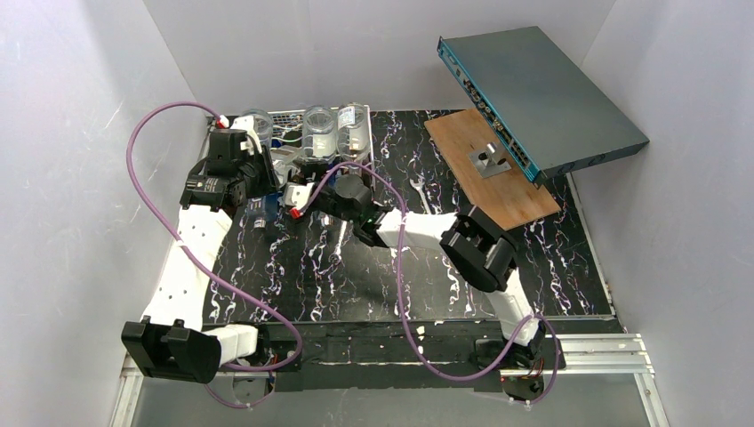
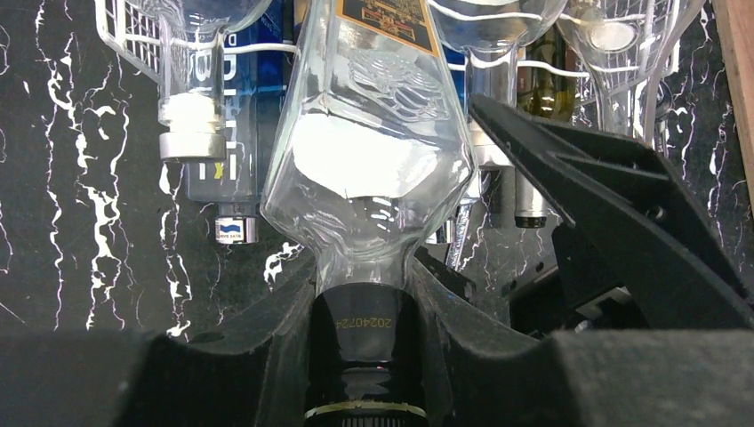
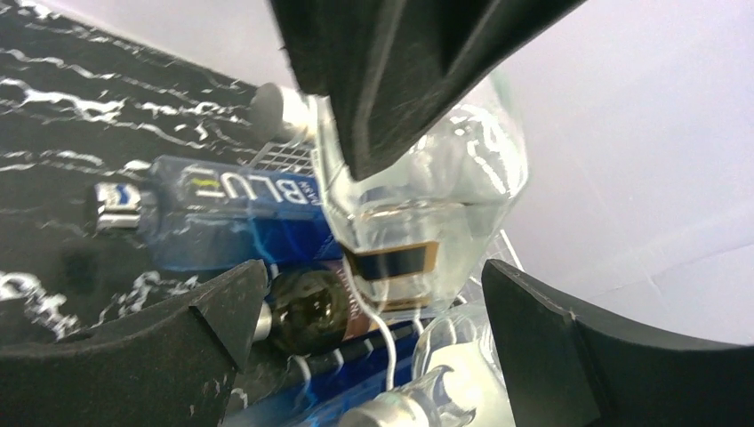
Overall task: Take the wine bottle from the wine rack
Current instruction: Pick up the wine bottle from the wine rack.
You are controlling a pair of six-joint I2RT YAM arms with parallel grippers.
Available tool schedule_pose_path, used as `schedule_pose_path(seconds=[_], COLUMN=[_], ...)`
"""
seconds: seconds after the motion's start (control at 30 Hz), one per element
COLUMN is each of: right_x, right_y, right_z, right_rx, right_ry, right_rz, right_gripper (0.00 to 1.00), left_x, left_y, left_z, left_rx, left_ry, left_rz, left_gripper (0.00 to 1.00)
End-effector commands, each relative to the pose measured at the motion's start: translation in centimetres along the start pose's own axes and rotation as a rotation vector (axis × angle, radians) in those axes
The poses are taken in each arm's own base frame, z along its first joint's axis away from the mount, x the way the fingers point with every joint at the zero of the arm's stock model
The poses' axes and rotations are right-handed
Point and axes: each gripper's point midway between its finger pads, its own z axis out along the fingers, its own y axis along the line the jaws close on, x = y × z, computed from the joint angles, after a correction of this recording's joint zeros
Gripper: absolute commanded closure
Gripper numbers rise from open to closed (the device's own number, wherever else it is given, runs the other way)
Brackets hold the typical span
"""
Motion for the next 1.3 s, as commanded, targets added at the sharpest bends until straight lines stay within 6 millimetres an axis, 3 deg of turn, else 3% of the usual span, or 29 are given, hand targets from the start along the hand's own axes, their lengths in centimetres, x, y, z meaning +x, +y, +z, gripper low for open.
schedule_pose_path(seconds=[0.0, 0.27, 0.5, 0.63, 0.87, 0.97, 1.07, 1.27], right_x=[-4.0, -3.5, -3.0, -3.6, -4.3, -4.8, -5.5, -6.4], right_y=[-5.2, -3.8, -3.3, -3.3, -2.2, -2.3, -2.6, -3.0], right_z=[1.2, 3.1, 4.9, 5.4, 5.7, 5.8, 5.9, 6.1], right_rx=[0.226, 0.213, 0.212, 0.198, 0.127, 0.119, 0.121, 0.116], right_ry=[-0.137, -0.190, -0.206, -0.234, -0.273, -0.292, -0.308, -0.328], right_rz=[-0.025, -0.076, -0.093, -0.111, -0.175, -0.188, -0.192, -0.193], right_gripper=[0.00, 0.00, 0.13, 0.24, 0.57, 0.64, 0.66, 0.69], left_x=[-0.6, -0.5, -0.2, -0.1, -0.3, -0.6, -0.9, -0.9], left_y=[-0.8, -0.6, -0.2, 0.0, 0.1, 0.2, 0.2, 0.2], left_z=[1.6, 1.9, 1.7, 1.5, 1.0, 0.5, -0.1, -0.6], left_rx=[0.050, 0.050, 0.033, 0.029, 0.019, 0.014, 0.013, 0.014], left_ry=[-0.008, 0.003, 0.005, 0.010, 0.013, 0.006, -0.005, -0.005], left_rz=[0.006, 0.005, 0.010, 0.007, -0.002, -0.003, -0.006, -0.010], left_gripper=[1.00, 1.00, 1.00, 1.00, 1.00, 0.78, 0.62, 0.41])
